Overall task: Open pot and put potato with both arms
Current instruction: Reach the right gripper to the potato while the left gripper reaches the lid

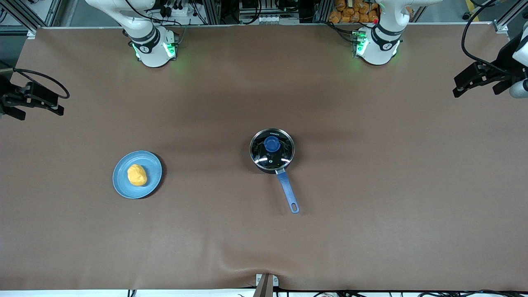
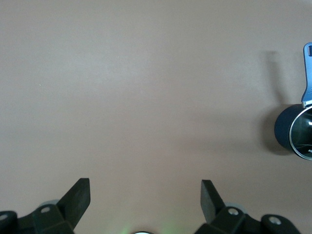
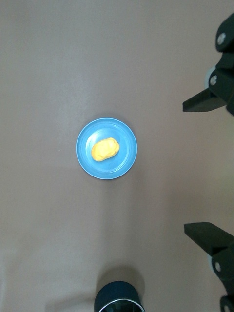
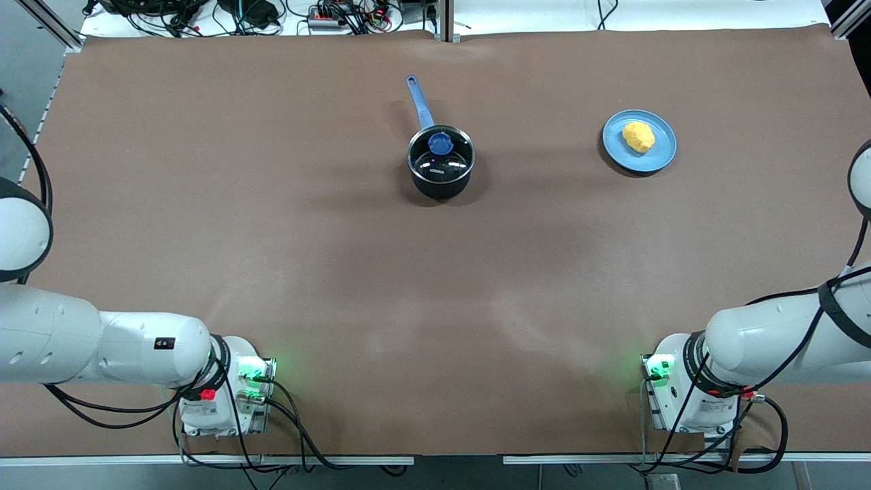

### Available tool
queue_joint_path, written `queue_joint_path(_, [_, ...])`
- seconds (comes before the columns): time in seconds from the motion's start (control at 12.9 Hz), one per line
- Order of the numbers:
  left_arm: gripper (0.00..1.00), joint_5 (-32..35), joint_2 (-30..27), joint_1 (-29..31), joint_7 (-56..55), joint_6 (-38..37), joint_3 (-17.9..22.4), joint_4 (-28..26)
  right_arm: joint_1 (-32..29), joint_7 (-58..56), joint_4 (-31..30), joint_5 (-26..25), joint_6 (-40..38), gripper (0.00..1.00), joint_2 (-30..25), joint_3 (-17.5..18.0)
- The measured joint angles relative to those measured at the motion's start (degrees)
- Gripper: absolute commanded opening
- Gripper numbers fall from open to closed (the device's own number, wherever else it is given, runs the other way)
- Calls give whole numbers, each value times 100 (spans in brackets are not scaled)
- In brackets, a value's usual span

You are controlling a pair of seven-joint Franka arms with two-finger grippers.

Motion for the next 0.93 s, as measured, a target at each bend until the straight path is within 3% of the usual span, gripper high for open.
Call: queue_joint_path(0.93, [100, -48, 54, -17, 0, -85, -24, 63, 45, -819, -93, 7, -33, 100, 42, 12])
